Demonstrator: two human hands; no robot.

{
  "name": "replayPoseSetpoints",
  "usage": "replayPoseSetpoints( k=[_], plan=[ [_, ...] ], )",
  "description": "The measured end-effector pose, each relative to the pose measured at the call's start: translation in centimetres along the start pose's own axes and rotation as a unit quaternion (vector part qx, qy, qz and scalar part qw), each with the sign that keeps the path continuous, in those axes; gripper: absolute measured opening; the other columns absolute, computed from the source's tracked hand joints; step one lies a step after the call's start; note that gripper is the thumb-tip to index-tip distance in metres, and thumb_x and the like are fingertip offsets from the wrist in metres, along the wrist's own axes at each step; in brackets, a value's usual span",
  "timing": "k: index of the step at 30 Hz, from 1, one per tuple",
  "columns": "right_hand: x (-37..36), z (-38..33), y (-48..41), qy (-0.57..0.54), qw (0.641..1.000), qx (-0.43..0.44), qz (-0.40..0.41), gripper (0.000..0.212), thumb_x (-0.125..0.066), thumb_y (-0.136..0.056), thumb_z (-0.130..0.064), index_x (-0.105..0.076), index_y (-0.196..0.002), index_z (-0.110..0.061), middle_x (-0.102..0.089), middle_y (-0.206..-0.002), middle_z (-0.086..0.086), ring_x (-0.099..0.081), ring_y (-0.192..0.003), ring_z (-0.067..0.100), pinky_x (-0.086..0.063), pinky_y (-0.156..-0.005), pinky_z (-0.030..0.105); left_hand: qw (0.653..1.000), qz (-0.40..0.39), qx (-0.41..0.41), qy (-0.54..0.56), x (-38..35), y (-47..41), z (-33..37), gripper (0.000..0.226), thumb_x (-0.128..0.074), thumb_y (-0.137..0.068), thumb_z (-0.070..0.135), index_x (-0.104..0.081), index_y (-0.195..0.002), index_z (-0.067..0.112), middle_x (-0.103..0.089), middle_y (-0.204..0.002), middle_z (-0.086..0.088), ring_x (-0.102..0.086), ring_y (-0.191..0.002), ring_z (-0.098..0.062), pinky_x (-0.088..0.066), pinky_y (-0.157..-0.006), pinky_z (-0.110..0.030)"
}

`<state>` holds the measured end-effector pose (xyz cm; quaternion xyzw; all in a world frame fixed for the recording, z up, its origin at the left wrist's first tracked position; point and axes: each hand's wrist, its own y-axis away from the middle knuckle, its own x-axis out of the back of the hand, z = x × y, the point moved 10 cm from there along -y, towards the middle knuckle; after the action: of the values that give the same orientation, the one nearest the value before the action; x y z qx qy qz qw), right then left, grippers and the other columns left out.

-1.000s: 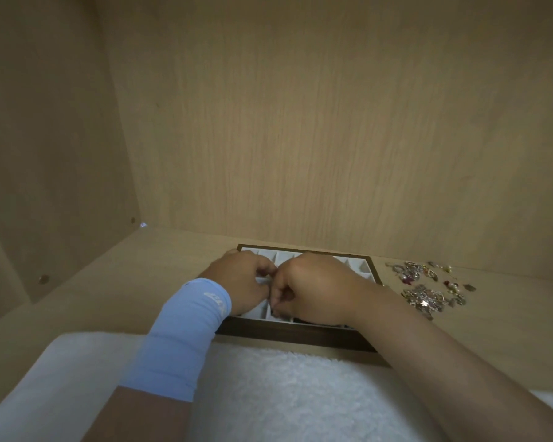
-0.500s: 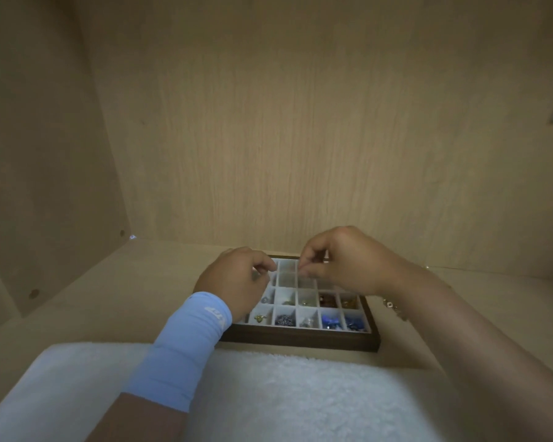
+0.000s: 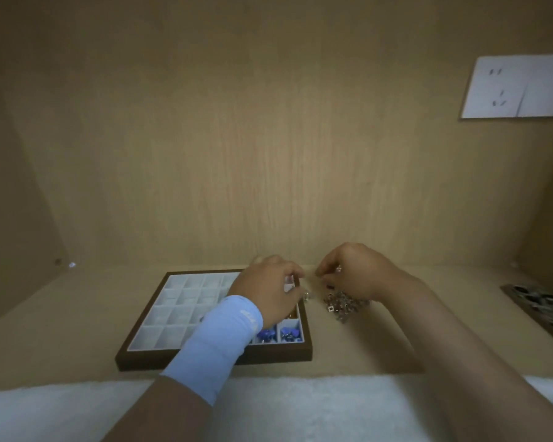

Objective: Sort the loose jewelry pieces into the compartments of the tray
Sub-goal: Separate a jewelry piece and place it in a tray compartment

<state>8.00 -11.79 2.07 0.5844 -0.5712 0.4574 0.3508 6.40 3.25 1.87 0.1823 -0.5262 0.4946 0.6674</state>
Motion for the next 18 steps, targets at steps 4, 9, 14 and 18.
replayPoseSetpoints(
  k=[4,9,14,18],
  plan=[
    [-2.6,-1.5,-0.4,0.060,0.997,0.035,-0.031,0.031,-0.068,-0.084,-0.050,-0.074,-0.112,-0.037,-0.073,-0.107,-0.012,-0.065,-0.098,0.011,-0.050,-0.079,0.028,0.993,-0.068,0.011,-0.092,-2.9,-1.4,0.1,0.054,-0.049,-0.092,0.048,-0.042,-0.144,0.034,-0.039,-0.151,0.008,-0.030,-0.138,-0.020,-0.026,-0.114,-0.038],
    [-3.2,-2.3,-0.5,0.071,0.996,0.052,-0.029,0.024,-0.069,-0.084,-0.048,-0.076,-0.105,-0.037,-0.075,-0.095,-0.009,-0.066,-0.090,0.013,-0.049,-0.072,0.028,0.995,-0.065,0.000,-0.077,-3.3,-1.7,-0.7,0.049,-0.045,-0.095,0.048,-0.045,-0.142,0.035,-0.040,-0.151,0.010,-0.033,-0.137,-0.018,-0.027,-0.114,-0.039],
    [-2.3,-2.0,-0.1,0.030,0.998,0.048,-0.013,0.013,-0.070,-0.088,-0.035,-0.079,-0.098,-0.033,-0.076,-0.095,-0.010,-0.067,-0.088,0.013,-0.056,-0.080,0.035,0.999,-0.024,-0.013,-0.028,-2.7,-1.5,-1.1,0.037,-0.051,-0.095,0.041,-0.055,-0.131,0.036,-0.052,-0.138,0.012,-0.040,-0.129,-0.013,-0.035,-0.110,-0.037],
    [-0.9,-0.3,-0.3,-0.085,0.996,0.019,0.001,0.010,-0.073,-0.086,-0.028,-0.078,-0.079,-0.032,-0.073,-0.075,-0.018,-0.066,-0.076,-0.001,-0.057,-0.078,0.032,1.000,0.011,-0.008,0.026,-1.9,-1.5,-1.5,0.030,-0.054,-0.095,0.030,-0.061,-0.123,0.038,-0.059,-0.124,0.013,-0.046,-0.118,-0.008,-0.040,-0.103,-0.032]
  ],
)
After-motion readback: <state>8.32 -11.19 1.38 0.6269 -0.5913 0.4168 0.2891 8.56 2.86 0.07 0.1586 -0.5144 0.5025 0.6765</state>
